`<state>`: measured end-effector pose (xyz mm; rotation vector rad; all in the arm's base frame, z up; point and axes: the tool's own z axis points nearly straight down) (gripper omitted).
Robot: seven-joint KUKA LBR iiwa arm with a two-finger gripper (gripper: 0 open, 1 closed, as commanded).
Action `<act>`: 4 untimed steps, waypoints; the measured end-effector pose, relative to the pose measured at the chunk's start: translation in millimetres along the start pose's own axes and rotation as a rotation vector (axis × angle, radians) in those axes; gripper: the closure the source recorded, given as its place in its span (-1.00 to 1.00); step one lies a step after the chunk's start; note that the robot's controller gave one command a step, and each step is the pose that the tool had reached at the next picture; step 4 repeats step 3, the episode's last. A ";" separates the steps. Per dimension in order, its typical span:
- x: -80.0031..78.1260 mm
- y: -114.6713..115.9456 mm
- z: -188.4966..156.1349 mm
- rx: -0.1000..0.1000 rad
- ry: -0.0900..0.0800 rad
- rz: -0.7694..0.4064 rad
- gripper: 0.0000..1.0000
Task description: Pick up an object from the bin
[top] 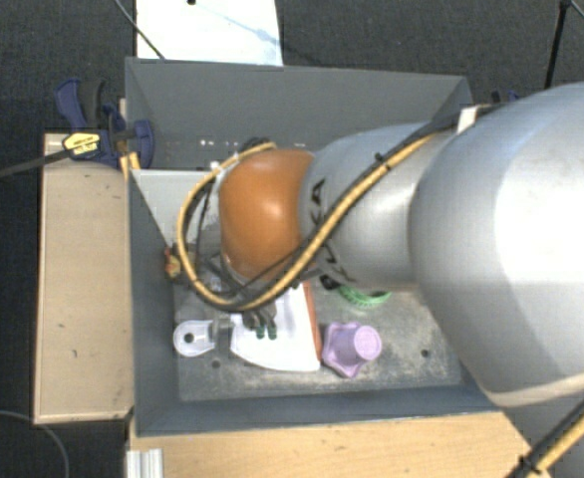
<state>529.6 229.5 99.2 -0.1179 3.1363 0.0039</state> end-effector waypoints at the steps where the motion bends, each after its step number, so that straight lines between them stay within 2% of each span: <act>1: 0.2 -0.2 -18.2 0.001 0.001 -0.001 1.00; 3: -0.7 0.0 -44.9 0.000 -0.002 0.000 1.00; 4: -0.7 0.0 -44.9 0.000 -0.002 0.000 1.00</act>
Offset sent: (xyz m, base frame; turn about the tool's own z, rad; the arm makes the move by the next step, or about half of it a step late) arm 0.0000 0.0000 0.0255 0.0000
